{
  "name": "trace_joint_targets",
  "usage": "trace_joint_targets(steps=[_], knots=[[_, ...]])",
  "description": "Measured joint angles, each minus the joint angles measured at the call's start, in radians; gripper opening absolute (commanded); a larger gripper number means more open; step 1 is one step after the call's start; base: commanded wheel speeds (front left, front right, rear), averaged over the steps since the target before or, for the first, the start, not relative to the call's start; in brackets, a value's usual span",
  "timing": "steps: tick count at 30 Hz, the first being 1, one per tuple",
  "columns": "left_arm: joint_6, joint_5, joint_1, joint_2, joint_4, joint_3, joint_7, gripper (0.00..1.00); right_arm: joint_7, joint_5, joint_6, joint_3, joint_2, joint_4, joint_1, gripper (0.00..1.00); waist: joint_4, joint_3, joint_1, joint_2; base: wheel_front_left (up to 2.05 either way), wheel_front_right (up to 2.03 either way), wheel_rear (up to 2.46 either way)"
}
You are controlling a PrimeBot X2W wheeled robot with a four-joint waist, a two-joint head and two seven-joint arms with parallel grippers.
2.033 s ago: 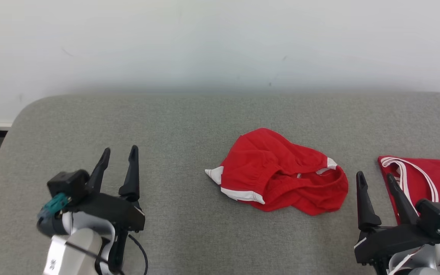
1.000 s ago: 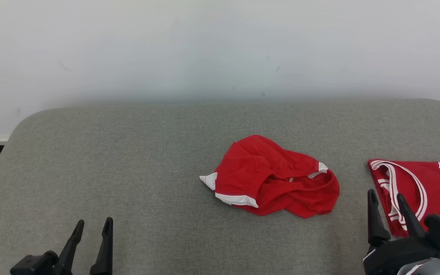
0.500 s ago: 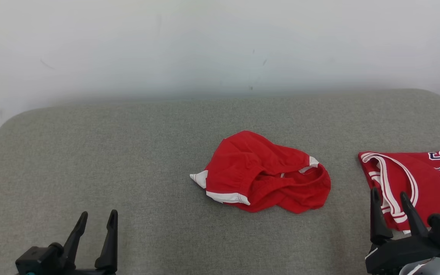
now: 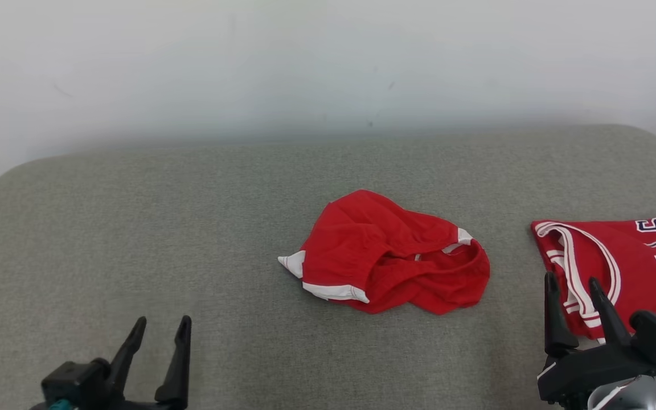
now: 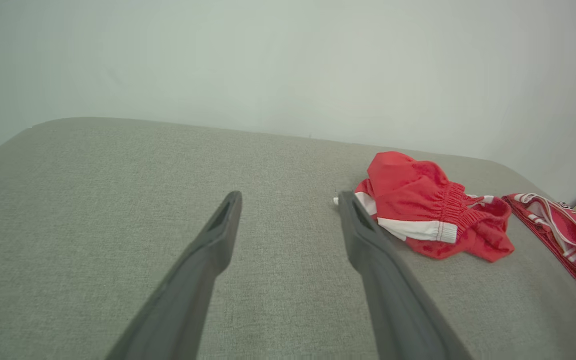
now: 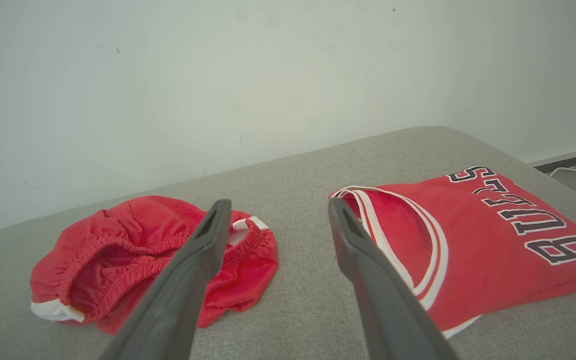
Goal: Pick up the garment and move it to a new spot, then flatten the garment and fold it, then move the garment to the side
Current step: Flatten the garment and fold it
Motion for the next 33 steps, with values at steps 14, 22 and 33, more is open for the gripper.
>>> trace_joint_targets(steps=[14, 22, 33], knots=[[-0.003, 0.032, -0.070, 0.017, -0.025, -0.059, 0.107, 1.00, -0.001, 0.000, 0.000, 0.011, 0.002, 0.013, -0.009, 1.00, -0.118, 0.038, 0.0000, 0.0000, 0.00, 0.00, 0.00], [-0.095, 0.100, -0.255, 0.005, 0.012, -0.207, 0.205, 1.00, -0.011, 0.000, -0.007, 0.000, 0.003, 0.018, -0.008, 1.00, -0.222, 0.067, 0.0000, 0.0000, 0.00, 0.00, 0.00], [-0.231, 0.160, -0.641, -0.120, 0.260, -0.374, 0.372, 1.00, -0.027, 0.008, -0.008, -0.001, 0.006, 0.020, -0.028, 1.00, -0.293, 0.146, 0.0001, 0.0001, 0.00, 0.00, 0.00]])
